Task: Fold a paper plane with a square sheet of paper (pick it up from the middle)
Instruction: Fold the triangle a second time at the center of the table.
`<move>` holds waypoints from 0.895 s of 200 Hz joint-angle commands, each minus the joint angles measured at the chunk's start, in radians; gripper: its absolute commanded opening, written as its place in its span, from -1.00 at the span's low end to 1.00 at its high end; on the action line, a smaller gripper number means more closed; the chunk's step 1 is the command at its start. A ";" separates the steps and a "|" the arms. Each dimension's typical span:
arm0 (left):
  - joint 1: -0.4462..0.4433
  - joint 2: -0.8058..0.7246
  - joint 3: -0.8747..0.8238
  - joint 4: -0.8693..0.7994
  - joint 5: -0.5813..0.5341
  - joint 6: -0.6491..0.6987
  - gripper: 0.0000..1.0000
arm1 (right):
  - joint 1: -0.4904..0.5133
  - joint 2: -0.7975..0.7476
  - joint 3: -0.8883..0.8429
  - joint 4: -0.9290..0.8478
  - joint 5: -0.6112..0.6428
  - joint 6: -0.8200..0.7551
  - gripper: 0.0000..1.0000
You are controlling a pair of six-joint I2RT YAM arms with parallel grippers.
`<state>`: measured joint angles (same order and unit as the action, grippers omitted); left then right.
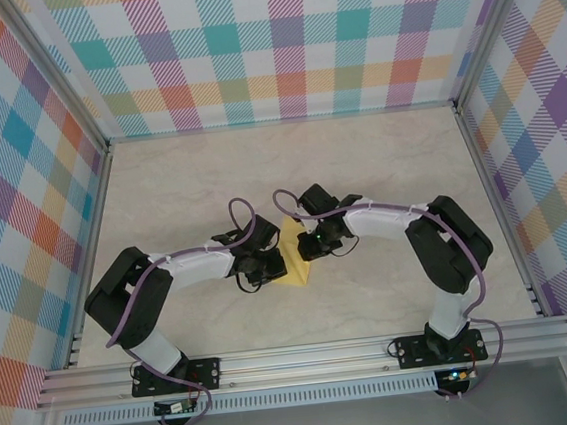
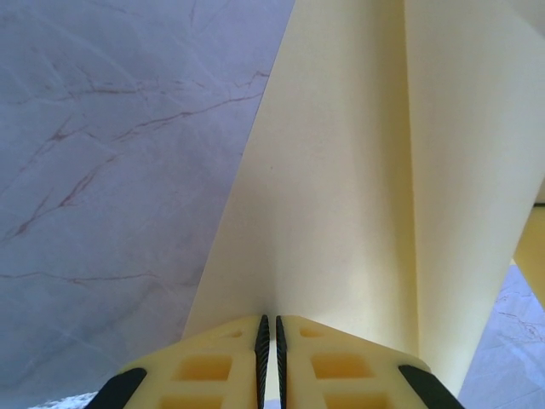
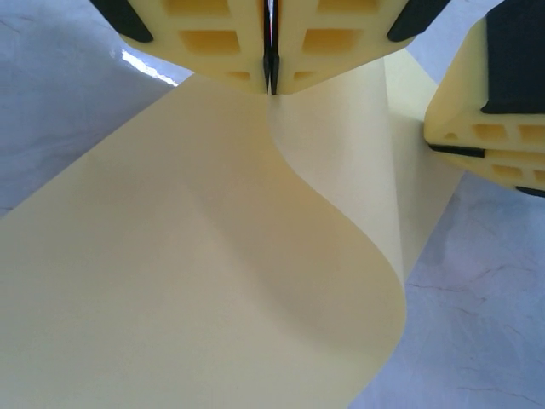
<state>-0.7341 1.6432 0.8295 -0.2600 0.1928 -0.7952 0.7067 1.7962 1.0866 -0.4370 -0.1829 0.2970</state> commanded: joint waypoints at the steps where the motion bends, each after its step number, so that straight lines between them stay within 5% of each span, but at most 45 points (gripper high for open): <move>1: -0.008 0.023 0.007 -0.051 -0.031 0.011 -0.72 | -0.004 0.018 0.022 -0.041 0.016 -0.030 -0.79; 179: -0.011 0.043 0.012 -0.045 -0.021 0.018 -0.72 | -0.004 0.060 0.051 -0.054 0.033 -0.047 -0.77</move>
<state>-0.7376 1.6493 0.8352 -0.2642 0.1902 -0.7940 0.7067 1.8305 1.1076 -0.4763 -0.1532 0.2710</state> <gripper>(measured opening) 0.140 0.116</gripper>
